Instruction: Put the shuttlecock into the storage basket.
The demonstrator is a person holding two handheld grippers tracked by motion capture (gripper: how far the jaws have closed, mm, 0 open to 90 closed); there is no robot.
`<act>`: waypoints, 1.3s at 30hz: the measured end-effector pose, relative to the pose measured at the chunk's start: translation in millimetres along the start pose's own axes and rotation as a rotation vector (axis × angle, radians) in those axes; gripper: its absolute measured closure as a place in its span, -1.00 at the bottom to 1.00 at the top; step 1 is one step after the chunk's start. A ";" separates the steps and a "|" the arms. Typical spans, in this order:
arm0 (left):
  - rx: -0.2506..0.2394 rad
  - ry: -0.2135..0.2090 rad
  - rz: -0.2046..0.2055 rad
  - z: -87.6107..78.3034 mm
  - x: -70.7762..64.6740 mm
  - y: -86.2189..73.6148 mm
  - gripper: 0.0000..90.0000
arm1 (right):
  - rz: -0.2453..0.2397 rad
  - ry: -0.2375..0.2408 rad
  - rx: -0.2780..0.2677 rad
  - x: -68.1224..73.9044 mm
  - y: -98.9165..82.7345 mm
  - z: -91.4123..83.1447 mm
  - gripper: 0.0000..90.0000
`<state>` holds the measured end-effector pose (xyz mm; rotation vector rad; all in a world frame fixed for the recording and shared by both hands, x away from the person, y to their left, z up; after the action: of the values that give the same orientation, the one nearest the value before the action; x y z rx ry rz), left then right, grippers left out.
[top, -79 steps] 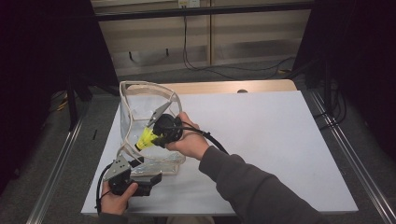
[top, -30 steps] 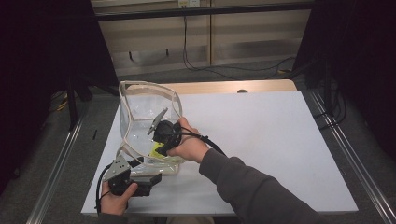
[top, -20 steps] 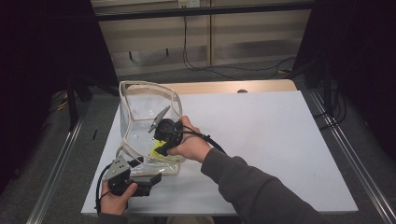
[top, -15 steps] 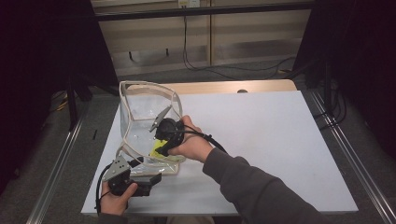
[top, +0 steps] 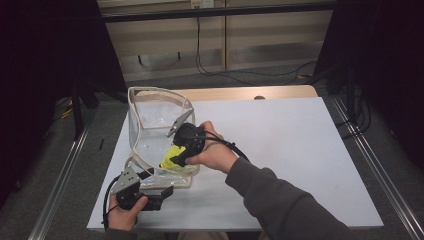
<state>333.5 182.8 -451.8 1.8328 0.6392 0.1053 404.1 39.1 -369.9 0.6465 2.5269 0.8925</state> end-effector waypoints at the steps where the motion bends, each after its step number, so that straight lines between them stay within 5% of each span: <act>1: -0.005 0.002 -0.001 0.4 -0.3 0.2 -0.92 | 0.008 0.002 -0.005 -1.6 -1.0 -1.7 -0.18; 24: 0.004 0.009 0.003 0.0 -0.7 -0.5 -0.92 | 0.101 0.026 -0.130 -27.1 -21.4 -55.0 -0.49; 39: 0.007 0.012 0.004 0.6 -1.0 -0.3 -0.92 | 0.177 0.002 -0.181 -48.2 -57.9 -64.9 -0.60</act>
<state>332.7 181.9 -452.1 1.8418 0.6445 0.1168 394.9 -58.2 -351.5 0.8195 2.3823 1.1677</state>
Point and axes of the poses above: each handheld gripper's, and its own axes: z roughly forward along the jaws, y roughly out of its top, x roughly to its left, the point moved 6 cm from there along z, roughly forward along the jaws, and after that the axes turned 14 degrees about -y, right-handed, at the moved point
